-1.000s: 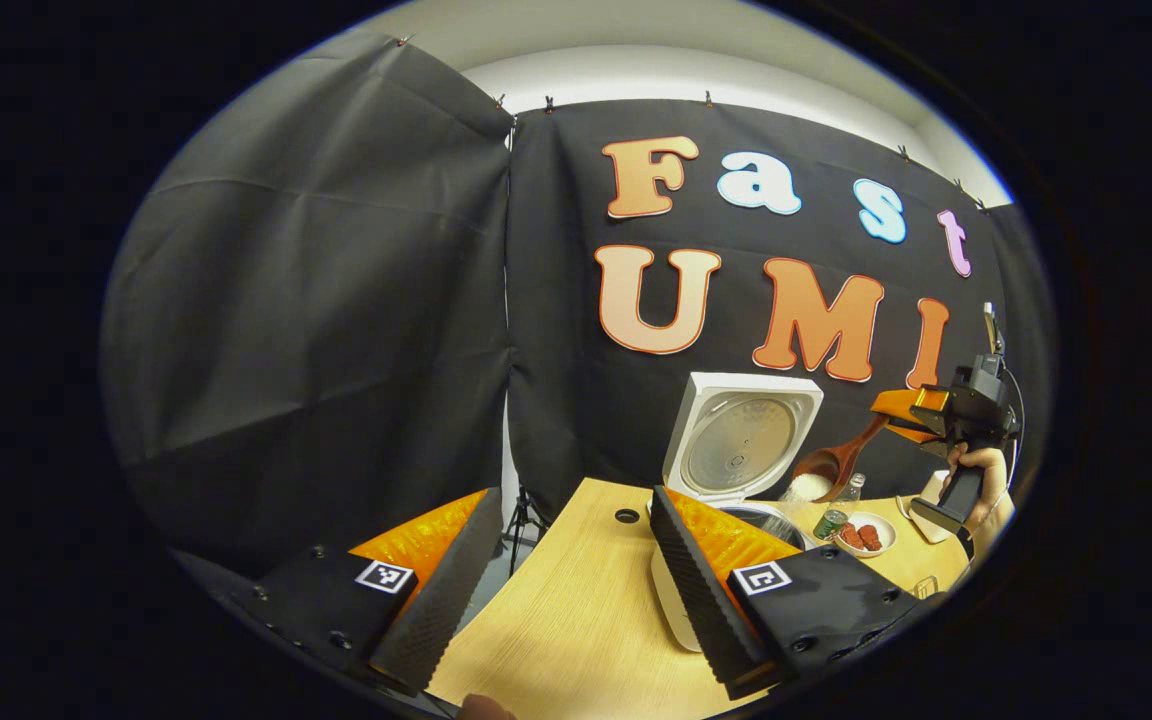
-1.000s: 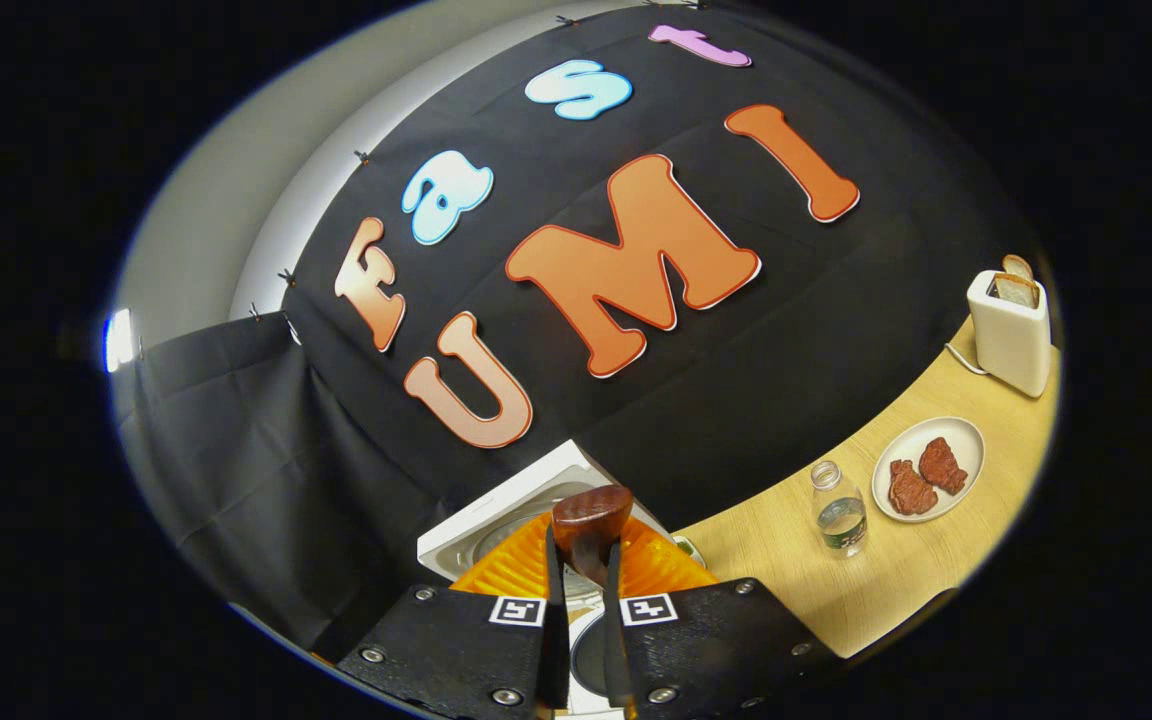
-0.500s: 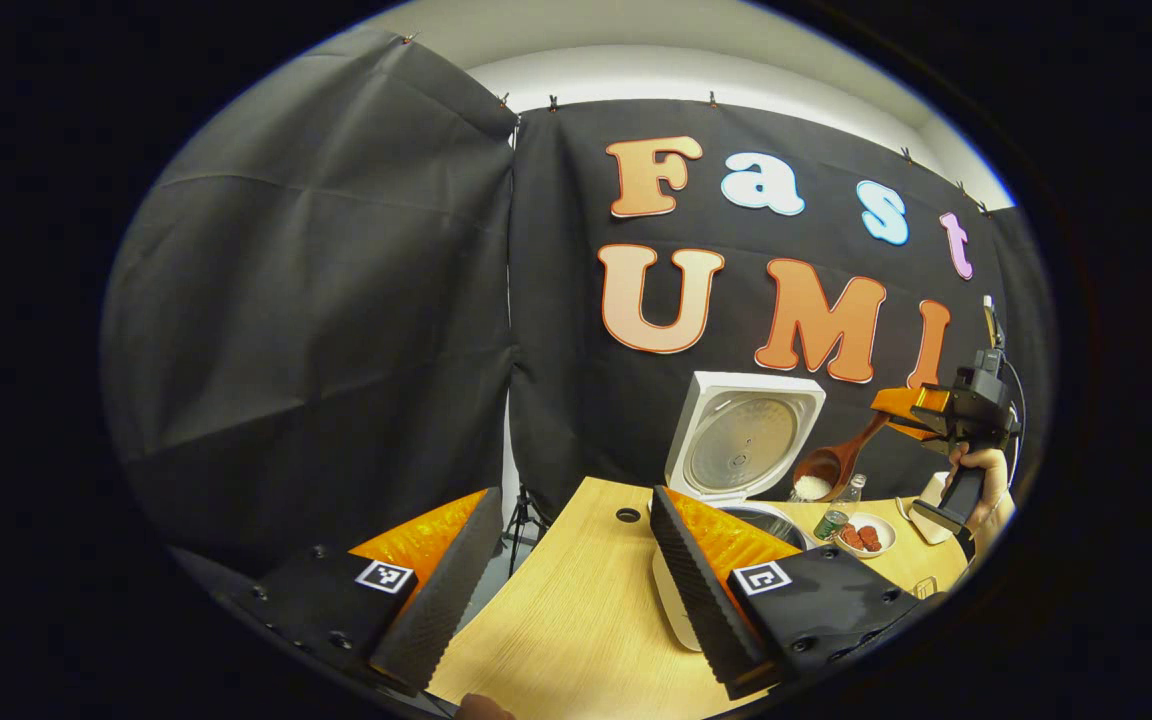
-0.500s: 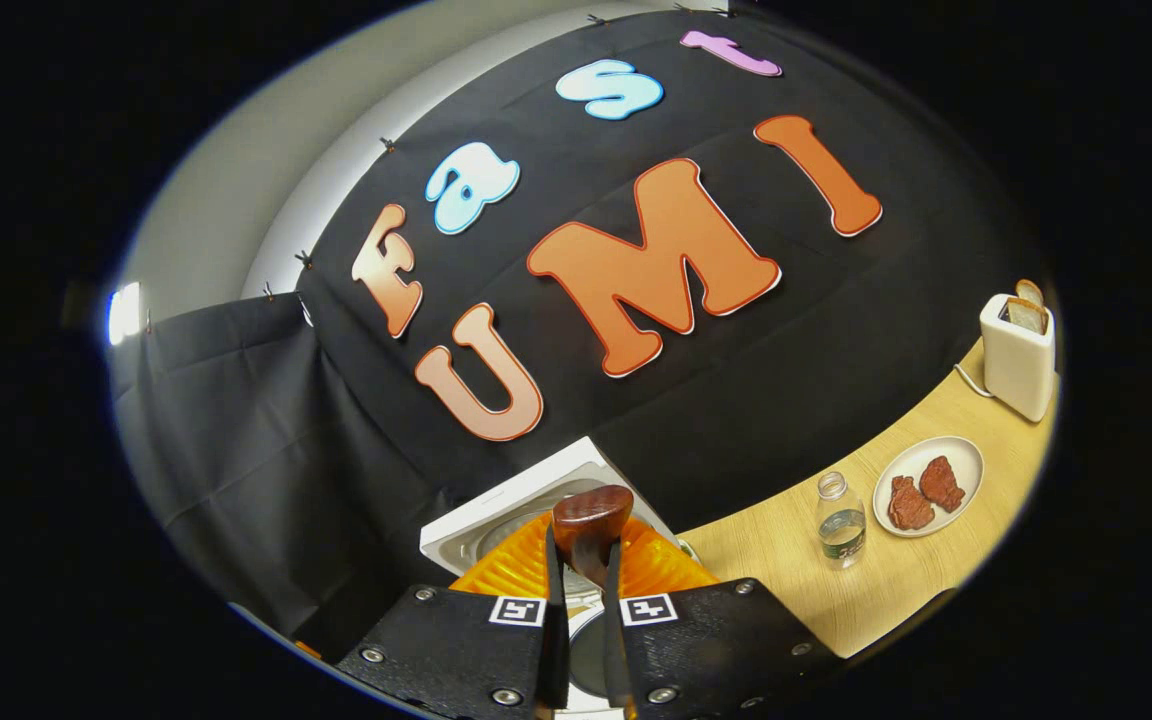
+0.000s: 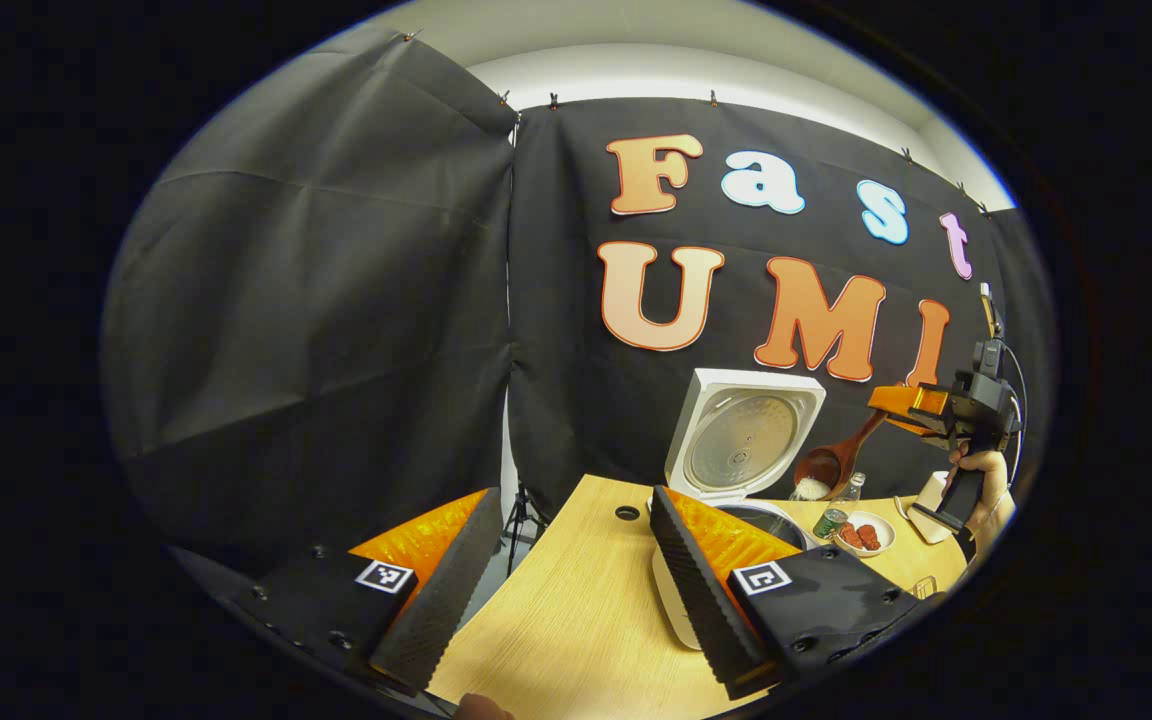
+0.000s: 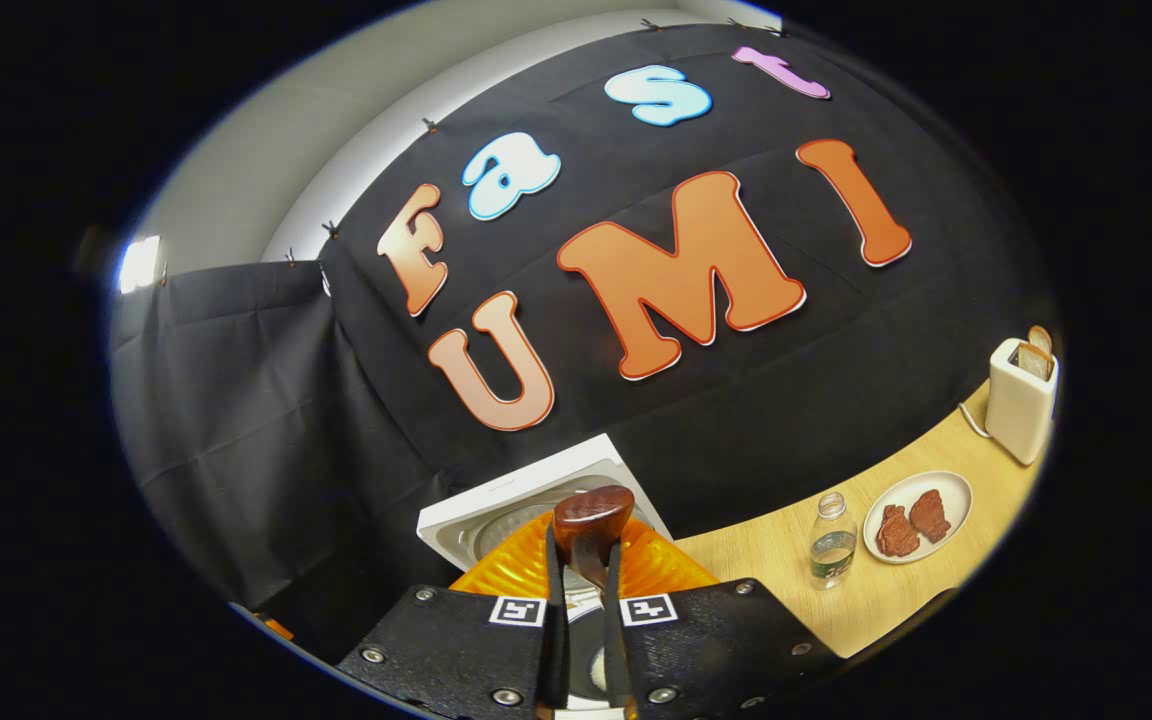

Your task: Close the left gripper, press the button to open the rice cooker; take a wooden spoon from the chopstick holder with the right hand, scoop a spoonful of rice and pour it into the rice cooker, then put the wooden spoon back into the chopstick holder.

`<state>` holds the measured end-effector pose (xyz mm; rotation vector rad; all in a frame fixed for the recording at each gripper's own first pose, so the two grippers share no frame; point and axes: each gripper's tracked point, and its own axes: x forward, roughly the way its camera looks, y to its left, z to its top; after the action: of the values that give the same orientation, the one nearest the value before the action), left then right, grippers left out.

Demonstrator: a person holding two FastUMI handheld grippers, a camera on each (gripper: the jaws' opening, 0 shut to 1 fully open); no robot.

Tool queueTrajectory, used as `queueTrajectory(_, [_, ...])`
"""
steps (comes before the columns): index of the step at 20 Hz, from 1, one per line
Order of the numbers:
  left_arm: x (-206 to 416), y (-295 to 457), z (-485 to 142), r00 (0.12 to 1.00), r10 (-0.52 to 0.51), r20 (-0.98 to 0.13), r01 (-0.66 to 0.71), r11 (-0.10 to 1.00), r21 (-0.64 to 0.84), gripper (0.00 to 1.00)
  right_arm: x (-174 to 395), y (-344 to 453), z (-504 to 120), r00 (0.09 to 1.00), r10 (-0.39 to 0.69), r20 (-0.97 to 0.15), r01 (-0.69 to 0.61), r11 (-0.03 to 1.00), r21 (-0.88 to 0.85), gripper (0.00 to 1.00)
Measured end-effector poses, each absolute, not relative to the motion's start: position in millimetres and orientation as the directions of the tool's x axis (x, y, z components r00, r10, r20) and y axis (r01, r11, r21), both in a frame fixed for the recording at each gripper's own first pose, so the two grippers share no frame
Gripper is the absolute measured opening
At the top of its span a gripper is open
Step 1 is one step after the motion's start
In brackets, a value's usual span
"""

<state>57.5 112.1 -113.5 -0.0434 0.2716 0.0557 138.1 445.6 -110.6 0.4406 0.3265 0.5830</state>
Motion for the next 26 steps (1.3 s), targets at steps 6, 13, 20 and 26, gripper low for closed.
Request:
queueTrajectory(6, [54.7, 116.4, -114.9, 0.961, 0.056, -0.271, -0.068, 0.997, -0.035, 1.00, 126.1, 456.0, -105.9, 0.773, 0.617, -0.148, -0.519, 0.749, 0.412, 0.13])
queueTrajectory(13, [50.3, 120.9, -118.4, 0.958, 0.068, -0.278, -0.082, 0.996, -0.037, 1.00, 116.0, 469.0, -100.2, 0.753, 0.646, -0.128, -0.593, 0.750, 0.292, 0.13])
queueTrajectory(20, [45.7, 122.3, -117.5, 0.958, 0.077, -0.276, -0.091, 0.995, -0.037, 1.00, 107.1, 480.4, -105.4, 0.734, 0.667, -0.132, -0.640, 0.743, 0.196, 0.13])
queueTrajectory(26, [40.6, 122.5, -114.0, 0.959, 0.082, -0.271, -0.095, 0.995, -0.035, 1.00, 107.1, 475.6, -111.7, 0.740, 0.656, -0.151, -0.628, 0.753, 0.198, 0.13])
